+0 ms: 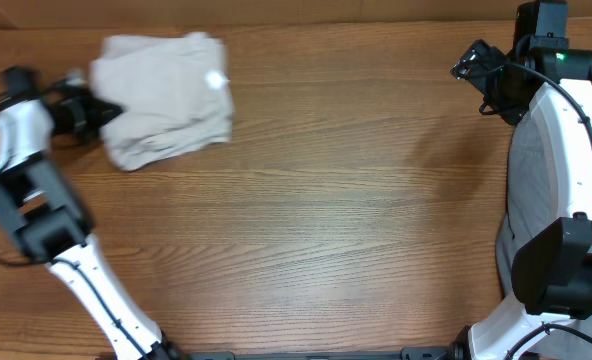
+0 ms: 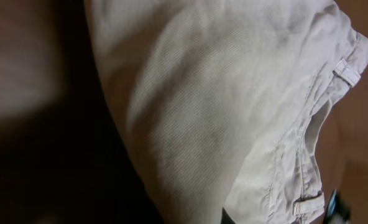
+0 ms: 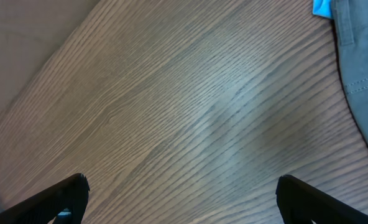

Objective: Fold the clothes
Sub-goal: 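Grasp the folded shorts and drag them to the back-left corner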

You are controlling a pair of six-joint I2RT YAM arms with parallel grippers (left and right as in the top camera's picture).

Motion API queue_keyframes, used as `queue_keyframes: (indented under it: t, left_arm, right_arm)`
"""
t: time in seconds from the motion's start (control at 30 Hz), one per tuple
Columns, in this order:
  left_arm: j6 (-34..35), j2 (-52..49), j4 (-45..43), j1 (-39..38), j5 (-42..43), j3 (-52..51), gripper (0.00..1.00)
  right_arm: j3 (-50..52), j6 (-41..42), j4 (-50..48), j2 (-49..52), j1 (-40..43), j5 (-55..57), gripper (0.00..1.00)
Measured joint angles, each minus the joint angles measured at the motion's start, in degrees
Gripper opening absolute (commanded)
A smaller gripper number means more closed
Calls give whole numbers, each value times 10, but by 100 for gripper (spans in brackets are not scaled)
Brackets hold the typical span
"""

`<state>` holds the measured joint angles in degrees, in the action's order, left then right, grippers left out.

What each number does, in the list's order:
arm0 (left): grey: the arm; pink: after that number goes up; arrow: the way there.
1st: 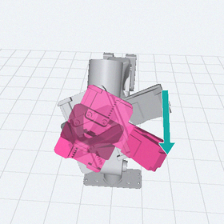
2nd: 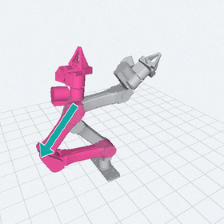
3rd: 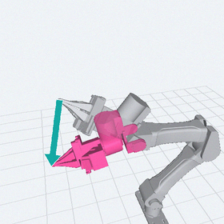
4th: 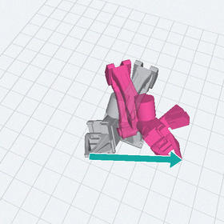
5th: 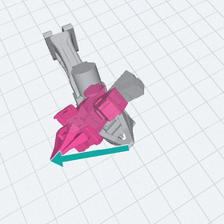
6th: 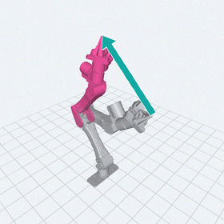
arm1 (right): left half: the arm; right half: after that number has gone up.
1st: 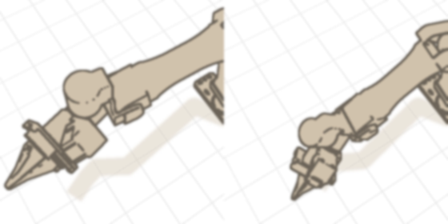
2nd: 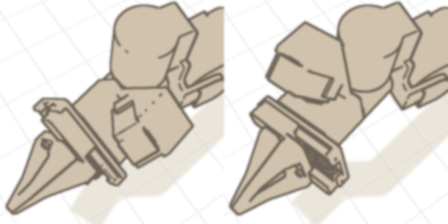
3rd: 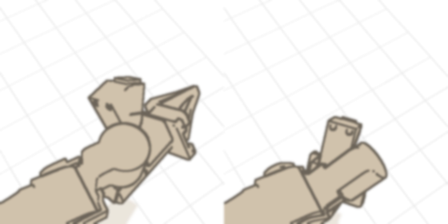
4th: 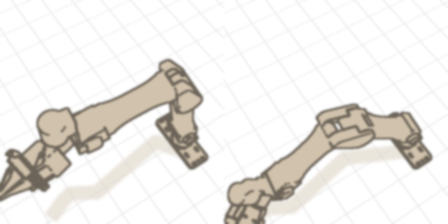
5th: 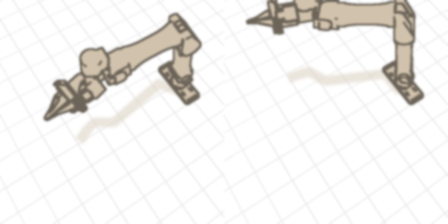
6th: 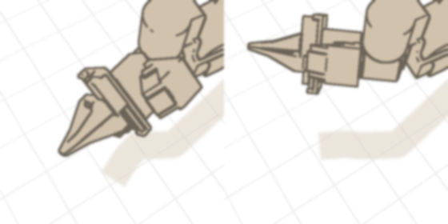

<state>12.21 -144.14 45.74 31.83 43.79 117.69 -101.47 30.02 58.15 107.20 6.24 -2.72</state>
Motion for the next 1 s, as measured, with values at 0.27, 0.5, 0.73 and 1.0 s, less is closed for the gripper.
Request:
queue_keyframes:
  t: [0.27, 0.5, 0.73, 1.0]
  left_arm:
    - [130, 0, -5, 166, -17, 0, 4]
    - [229, 0, 9, 209, -22, 0, 54]
    - [270, 0, 92, 167, -33, 0, 36]
    - [285, 0, 109, 57, -59, 4, 4]
  right_arm:
    - [0, 0, 0, 0, 0, 0, 100]
    - [0, 0, 0, 0, 0, 0, 100]
    - [0, 0, 0, 0, 0, 0, 100]
    - [0, 0, 0, 0, 0, 0, 100]
